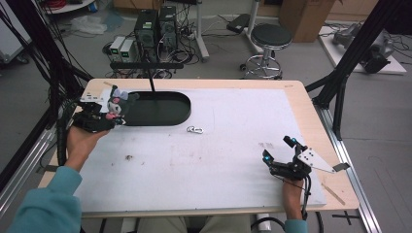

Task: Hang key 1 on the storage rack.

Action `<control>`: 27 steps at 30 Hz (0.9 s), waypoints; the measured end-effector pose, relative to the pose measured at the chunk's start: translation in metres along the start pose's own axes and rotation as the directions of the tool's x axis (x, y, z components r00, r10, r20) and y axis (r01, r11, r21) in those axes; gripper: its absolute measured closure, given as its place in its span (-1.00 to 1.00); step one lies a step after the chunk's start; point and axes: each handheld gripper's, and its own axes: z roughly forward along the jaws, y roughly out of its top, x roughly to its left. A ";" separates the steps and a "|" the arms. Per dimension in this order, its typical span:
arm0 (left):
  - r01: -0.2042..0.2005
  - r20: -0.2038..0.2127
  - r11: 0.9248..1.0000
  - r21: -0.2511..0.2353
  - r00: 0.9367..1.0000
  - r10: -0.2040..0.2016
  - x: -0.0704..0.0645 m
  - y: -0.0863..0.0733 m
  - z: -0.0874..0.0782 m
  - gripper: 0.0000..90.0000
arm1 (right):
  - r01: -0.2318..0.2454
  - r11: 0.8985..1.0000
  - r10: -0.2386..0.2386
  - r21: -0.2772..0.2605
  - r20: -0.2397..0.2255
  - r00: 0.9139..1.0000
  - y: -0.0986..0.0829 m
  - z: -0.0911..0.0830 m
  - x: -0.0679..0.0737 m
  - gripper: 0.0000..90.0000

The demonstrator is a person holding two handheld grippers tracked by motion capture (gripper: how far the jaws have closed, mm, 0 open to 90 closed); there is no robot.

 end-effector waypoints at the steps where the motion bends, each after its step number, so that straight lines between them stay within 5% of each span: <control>1: 0.001 0.000 1.000 -0.001 1.000 -0.001 0.000 0.002 0.000 0.19 | 0.002 1.000 -0.002 -0.001 0.000 1.000 0.000 0.000 0.000 -0.98; 27: -0.020 -0.008 0.999 -0.036 1.000 0.019 -0.002 0.047 -0.006 0.19 | 0.014 1.000 -0.014 -0.003 0.001 1.000 0.000 0.001 0.000 -0.98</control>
